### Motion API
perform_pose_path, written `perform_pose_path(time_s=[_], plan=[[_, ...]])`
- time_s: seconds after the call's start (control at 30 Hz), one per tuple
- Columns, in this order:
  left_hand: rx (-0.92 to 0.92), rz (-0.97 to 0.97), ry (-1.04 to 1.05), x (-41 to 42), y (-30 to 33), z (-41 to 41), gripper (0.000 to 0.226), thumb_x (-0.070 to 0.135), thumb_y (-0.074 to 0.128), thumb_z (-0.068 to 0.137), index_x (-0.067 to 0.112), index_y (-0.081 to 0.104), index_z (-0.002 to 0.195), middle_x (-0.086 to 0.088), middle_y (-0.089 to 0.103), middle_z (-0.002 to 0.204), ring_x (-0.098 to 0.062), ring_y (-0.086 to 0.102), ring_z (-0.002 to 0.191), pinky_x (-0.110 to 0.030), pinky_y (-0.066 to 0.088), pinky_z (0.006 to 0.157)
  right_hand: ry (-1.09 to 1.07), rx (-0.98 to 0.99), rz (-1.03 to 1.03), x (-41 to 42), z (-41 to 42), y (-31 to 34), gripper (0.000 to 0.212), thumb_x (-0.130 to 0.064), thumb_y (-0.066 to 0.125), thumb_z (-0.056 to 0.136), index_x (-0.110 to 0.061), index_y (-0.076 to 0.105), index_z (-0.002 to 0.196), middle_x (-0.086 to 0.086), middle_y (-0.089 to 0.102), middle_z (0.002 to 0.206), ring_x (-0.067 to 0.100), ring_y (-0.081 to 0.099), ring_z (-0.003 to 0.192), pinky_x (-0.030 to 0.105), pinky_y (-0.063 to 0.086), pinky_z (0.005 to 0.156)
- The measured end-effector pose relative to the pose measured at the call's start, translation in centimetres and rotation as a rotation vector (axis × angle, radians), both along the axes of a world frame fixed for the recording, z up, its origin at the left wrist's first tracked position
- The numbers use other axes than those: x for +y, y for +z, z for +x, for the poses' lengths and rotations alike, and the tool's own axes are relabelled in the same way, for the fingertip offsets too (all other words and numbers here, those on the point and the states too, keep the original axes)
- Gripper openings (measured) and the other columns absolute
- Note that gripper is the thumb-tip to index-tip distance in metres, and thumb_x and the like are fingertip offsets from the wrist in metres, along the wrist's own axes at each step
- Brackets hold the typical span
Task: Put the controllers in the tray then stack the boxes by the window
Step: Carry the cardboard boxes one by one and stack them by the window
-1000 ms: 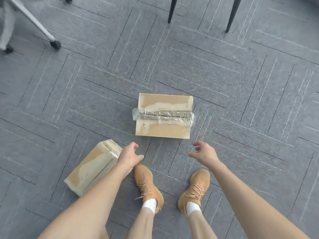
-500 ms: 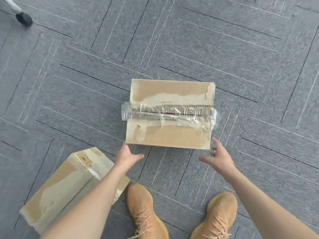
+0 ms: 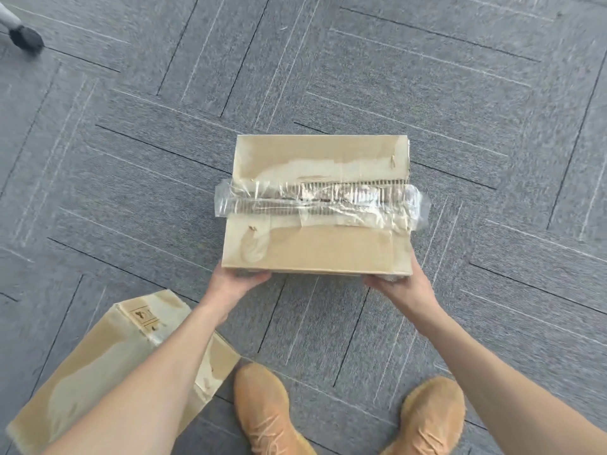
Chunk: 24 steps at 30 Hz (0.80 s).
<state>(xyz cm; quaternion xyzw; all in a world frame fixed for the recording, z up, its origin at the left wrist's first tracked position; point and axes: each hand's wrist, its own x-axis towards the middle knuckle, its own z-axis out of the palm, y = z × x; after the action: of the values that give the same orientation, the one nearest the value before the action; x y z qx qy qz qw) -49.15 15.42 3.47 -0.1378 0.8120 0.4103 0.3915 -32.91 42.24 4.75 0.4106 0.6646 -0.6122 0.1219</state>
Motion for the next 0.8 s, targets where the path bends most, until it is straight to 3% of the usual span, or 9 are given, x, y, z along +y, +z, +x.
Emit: perform_pose_path(time_s=[0.07, 0.13, 0.2, 0.27, 0.37, 0.43, 0.5, 0.8], plan=[[0.008, -0.045, -0.046, 0.5, 1.8, -1.0, 0.069, 0.028, 0.09, 0.066, 0.014, 0.056, 0.124, 0.002, 0.063, 0.12, -0.017, 0.058, 0.114, -0.028, 0.043, 0.102, -0.01, 0.028, -0.009, 0.7, -1.1, 2.2, 0.115, -0.048, 0.088, 0.055, -0.034, 0.027, 0.151, -0.024, 0.06, 0.118, 0.002, 0.059, 0.11, 0.037, 0.045, 0.101], [0.007, -0.08, -0.047, 1.2, 3.9, -2.1, 0.084, 0.042, 0.091, 0.062, 0.011, 0.051, 0.129, -0.004, 0.062, 0.122, -0.023, 0.057, 0.114, -0.038, 0.045, 0.101, -0.038, 0.046, -0.02, 1.7, -2.3, 4.5, 0.121, -0.052, 0.089, 0.05, -0.037, 0.025, 0.152, -0.015, 0.064, 0.124, 0.011, 0.062, 0.115, 0.046, 0.047, 0.104], [-0.009, -0.047, -0.056, 2.4, 6.9, -3.1, 0.106, 0.059, 0.091, 0.051, 0.017, 0.044, 0.136, -0.004, 0.059, 0.13, -0.026, 0.055, 0.12, -0.049, 0.046, 0.101, -0.085, 0.039, -0.017, 3.0, -3.3, 7.5, 0.109, -0.044, 0.088, 0.055, -0.03, 0.033, 0.148, -0.009, 0.066, 0.122, 0.009, 0.063, 0.112, 0.046, 0.049, 0.104], [0.008, 0.022, -0.07, 4.0, 10.2, -4.3, 0.112, 0.066, 0.089, 0.043, 0.027, 0.043, 0.137, 0.002, 0.059, 0.134, -0.025, 0.054, 0.124, -0.058, 0.045, 0.1, -0.119, 0.035, -0.006, 4.4, -4.0, 10.5, 0.096, -0.044, 0.085, 0.057, -0.026, 0.042, 0.141, -0.009, 0.066, 0.118, 0.008, 0.062, 0.109, 0.044, 0.05, 0.103], [0.05, 0.12, -0.117, 7.5, 16.4, -6.2, 0.097, 0.055, 0.091, 0.047, 0.032, 0.048, 0.131, 0.009, 0.065, 0.124, -0.018, 0.057, 0.119, -0.053, 0.045, 0.103, -0.153, 0.052, 0.012, 7.1, -4.4, 15.8, 0.095, -0.052, 0.086, 0.053, -0.028, 0.046, 0.136, -0.007, 0.067, 0.119, 0.013, 0.063, 0.111, 0.046, 0.051, 0.101], [0.071, 0.139, -0.162, 10.4, 21.0, -7.4, 0.088, 0.047, 0.091, 0.052, 0.032, 0.049, 0.129, 0.011, 0.066, 0.12, -0.016, 0.059, 0.117, -0.05, 0.046, 0.103, -0.194, 0.07, 0.034, 9.1, -4.5, 19.9, 0.087, -0.037, 0.089, 0.061, -0.028, 0.046, 0.136, -0.006, 0.067, 0.119, 0.015, 0.063, 0.112, 0.046, 0.051, 0.101], [0.103, 0.132, -0.21, 13.5, 25.9, -8.5, 0.096, 0.045, 0.093, 0.053, 0.028, 0.045, 0.135, 0.008, 0.065, 0.124, -0.018, 0.059, 0.118, -0.05, 0.047, 0.103, -0.245, 0.098, 0.069, 11.3, -4.5, 24.6, 0.08, -0.023, 0.089, 0.066, -0.027, 0.047, 0.134, -0.007, 0.068, 0.118, 0.015, 0.063, 0.112, 0.045, 0.05, 0.102], [0.268, 0.335, -0.533, 33.1, 51.8, -8.3, 0.076, 0.015, 0.091, 0.064, 0.024, 0.052, 0.129, 0.006, 0.067, 0.116, -0.012, 0.062, 0.106, -0.035, 0.051, 0.092, -0.56, 0.289, 0.193, 23.4, 2.6, 49.8, 0.077, -0.02, 0.091, 0.068, -0.033, 0.05, 0.132, -0.009, 0.066, 0.121, 0.012, 0.061, 0.115, 0.04, 0.05, 0.1]])
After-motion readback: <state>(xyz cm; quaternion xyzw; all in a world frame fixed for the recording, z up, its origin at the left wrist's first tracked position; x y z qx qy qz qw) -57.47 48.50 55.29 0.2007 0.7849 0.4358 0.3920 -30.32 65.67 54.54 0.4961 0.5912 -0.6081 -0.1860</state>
